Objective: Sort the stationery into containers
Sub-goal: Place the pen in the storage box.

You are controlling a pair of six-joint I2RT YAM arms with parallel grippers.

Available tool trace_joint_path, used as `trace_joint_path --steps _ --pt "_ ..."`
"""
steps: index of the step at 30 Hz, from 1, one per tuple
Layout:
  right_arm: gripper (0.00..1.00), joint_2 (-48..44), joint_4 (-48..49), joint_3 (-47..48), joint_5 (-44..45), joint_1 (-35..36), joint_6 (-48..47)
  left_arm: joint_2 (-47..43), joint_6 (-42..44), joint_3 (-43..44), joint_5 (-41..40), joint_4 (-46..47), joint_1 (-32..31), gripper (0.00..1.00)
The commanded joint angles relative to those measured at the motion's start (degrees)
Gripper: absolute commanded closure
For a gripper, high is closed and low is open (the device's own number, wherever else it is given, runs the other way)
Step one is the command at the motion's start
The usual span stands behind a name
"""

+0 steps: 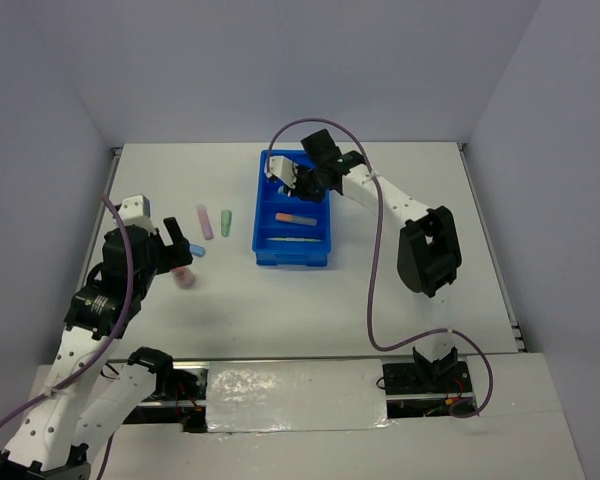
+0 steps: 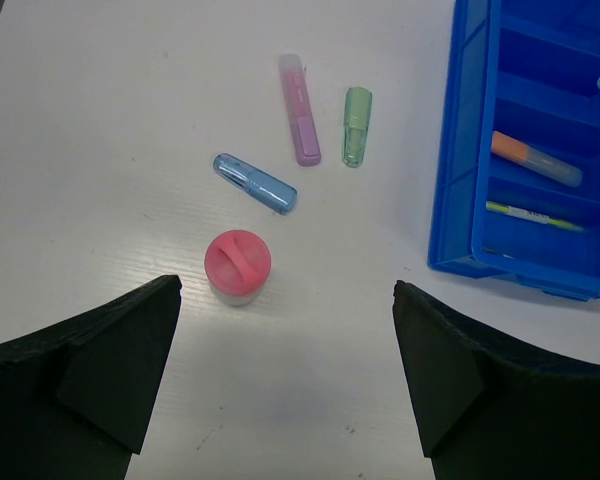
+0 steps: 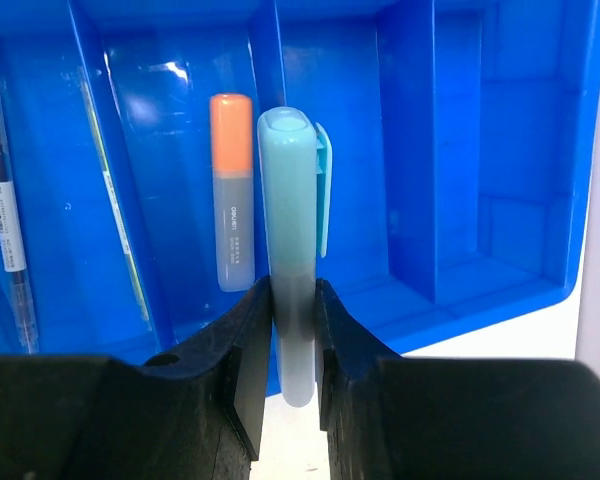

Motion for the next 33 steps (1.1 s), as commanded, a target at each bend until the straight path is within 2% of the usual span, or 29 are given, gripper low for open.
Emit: trace_joint_path --steps 1,5,6,8,9,12,13,14,15,19,22,26,27,29,30,33 --pt "0.92 -0.3 3.1 -0.6 -1.4 0.8 -0.7 -0.5 0.6 0.0 1.2 2.6 0.8 0.01" --pt "0.81 1.8 2.6 1.2 -0.8 0.8 0.4 -0.1 0.1 0.4 1.7 3.0 1.9 0.01" --pt "0.74 2.1 2.2 2.5 -0.8 1.0 0.9 0.2 -0.1 0.7 1.9 3.0 2.3 0.01" --pt "0.7 2.3 1.6 3.1 -1.3 1.0 1.3 0.9 -1.1 2.3 1.5 2.6 2.7 0.01" --pt "0.64 2.2 1.6 3.1 -1.5 1.2 1.6 1.8 -1.7 3.3 1.3 2.6 2.7 0.01" --pt "0.6 1.1 1.7 2.4 -2.0 1.2 1.6 6.1 -2.6 9.1 -0.8 0.9 2.6 0.01" --pt "0.48 0.7 2.3 1.9 -2.0 1.2 1.5 7.5 -2.9 12.4 -1.2 0.3 2.6 0.01" --pt "0.11 0.2 2.6 1.3 -1.9 1.2 1.5 8.7 -3.2 13.9 -1.6 -0.3 2.6 0.01" --pt "0.01 0.0 2.5 1.2 -2.0 1.1 1.3 11.1 -3.7 15.3 -1.9 -0.5 2.7 0.01" --pt "0.0 -2.3 4.0 1.2 -1.6 1.1 3.3 17.2 -6.5 22.2 -1.1 -0.3 2.7 0.01" --pt "0.0 -8.5 11.8 -2.4 0.2 0.9 8.6 25.0 -8.5 29.2 0.2 -1.4 2.8 0.01" --pt "0.0 -20.0 23.8 -12.4 2.0 0.4 23.4 37.3 -9.5 37.9 0.7 -4.0 3.9 0.01" --pt "0.0 -22.4 29.9 -15.2 4.2 0.3 26.7 42.1 -10.3 39.4 0.5 -4.5 4.4 0.01" --pt "0.0 -31.5 37.1 -23.4 6.4 0.1 36.0 48.8 -13.2 44.1 -0.7 -5.6 6.2 0.01" --pt "0.0 -33.5 38.1 -28.3 6.7 0.1 41.0 51.1 -14.2 45.2 -0.9 -6.2 6.5 0.01" --pt "0.0 -40.2 38.7 -33.5 5.3 0.1 46.1 60.0 -14.3 50.6 0.4 -7.0 7.7 0.02"
